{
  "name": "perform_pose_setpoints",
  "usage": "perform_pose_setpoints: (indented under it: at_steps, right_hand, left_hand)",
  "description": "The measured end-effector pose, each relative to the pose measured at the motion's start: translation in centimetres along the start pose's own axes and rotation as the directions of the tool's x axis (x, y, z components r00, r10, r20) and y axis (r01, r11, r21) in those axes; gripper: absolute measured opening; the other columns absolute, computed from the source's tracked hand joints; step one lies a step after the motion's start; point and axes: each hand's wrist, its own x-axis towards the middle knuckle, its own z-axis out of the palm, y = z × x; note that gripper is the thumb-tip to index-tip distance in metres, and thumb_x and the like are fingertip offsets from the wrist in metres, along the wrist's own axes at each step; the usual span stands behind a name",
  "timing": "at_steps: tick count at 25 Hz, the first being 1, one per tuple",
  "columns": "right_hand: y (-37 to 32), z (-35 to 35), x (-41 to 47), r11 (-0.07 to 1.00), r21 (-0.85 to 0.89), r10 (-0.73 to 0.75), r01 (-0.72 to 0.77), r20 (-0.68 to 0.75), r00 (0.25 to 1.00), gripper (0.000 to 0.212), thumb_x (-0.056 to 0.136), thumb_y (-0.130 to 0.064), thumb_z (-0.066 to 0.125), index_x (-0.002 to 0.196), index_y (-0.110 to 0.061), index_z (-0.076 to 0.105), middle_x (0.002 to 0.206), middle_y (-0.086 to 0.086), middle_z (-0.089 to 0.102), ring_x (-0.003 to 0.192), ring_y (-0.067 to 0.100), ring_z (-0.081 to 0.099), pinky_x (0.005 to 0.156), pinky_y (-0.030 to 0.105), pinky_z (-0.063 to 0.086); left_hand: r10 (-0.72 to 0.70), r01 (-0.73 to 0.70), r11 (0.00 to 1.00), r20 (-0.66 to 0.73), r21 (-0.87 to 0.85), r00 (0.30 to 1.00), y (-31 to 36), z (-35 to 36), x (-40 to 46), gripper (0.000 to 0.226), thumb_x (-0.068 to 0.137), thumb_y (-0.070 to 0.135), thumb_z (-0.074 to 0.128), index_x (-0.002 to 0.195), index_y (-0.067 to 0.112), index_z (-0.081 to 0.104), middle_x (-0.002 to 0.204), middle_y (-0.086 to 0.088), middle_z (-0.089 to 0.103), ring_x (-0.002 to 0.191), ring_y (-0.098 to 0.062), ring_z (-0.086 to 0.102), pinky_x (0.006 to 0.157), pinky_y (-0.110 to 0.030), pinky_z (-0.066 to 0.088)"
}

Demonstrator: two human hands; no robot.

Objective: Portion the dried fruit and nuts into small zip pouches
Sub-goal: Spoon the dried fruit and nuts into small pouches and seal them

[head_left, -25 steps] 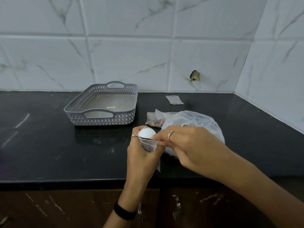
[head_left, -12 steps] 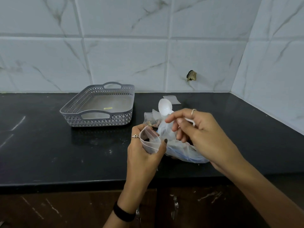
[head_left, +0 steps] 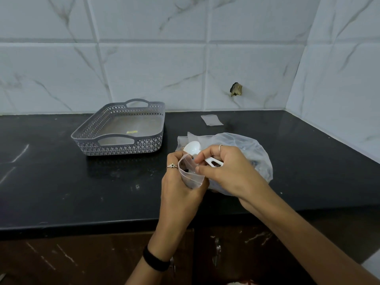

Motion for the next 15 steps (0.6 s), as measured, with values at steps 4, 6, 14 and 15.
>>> perform_pose_setpoints:
  at_steps: [4,6,14,15]
  right_hand:
    - [-0.3,-0.6,0.1,0.997,-0.078,-0.032,0.028,-0.057,0.998,0.022,0.081,-0.008,0.065,0.078,-0.029,0.068,0.084,0.0,0.07,0.07,0.015,0.064,0.066,0.028,0.054]
    - [-0.7,-1.1,0.0,0.972,-0.218,-0.114,0.092,-0.092,0.989,0.022,0.083,-0.007,0.06,0.085,-0.027,0.068,0.088,-0.004,0.066,0.069,0.01,0.06,0.063,0.015,0.049]
    - [-1.3,-3.9,-1.0,0.905,-0.351,-0.307,0.242,-0.142,0.941,0.023,0.095,-0.014,0.049,0.105,-0.026,0.067,0.093,-0.014,0.063,0.078,-0.002,0.058,0.068,0.002,0.041]
    - [-0.8,-5.3,-1.3,0.923,-0.311,-0.288,0.226,-0.17,0.942,0.026,0.096,-0.014,0.048,0.109,-0.029,0.065,0.09,-0.013,0.065,0.074,-0.001,0.06,0.066,0.007,0.045]
  left_hand:
    - [-0.053,0.048,0.996,0.059,0.072,0.997,-0.3,-0.2,-0.1,0.04,0.081,0.012,0.074,0.103,0.031,0.046,0.089,0.012,0.063,0.083,0.008,0.062,0.061,-0.007,0.047]
    - [-0.081,0.071,0.992,0.098,0.1,0.992,-0.4,-0.3,-0.2,0.047,0.079,0.011,0.075,0.1,0.036,0.043,0.093,0.016,0.06,0.086,0.015,0.06,0.063,-0.004,0.047]
    - [-0.163,0.142,0.979,0.136,0.148,0.977,-0.2,-0.4,-0.6,0.035,0.08,0.016,0.074,0.095,0.034,0.048,0.093,0.016,0.061,0.086,0.014,0.059,0.063,-0.007,0.048]
    - [-0.201,0.18,0.972,0.143,0.149,0.969,-0.4,-0.7,-0.7,0.033,0.08,0.017,0.074,0.095,0.035,0.05,0.095,0.016,0.062,0.087,0.012,0.059,0.064,-0.008,0.049]
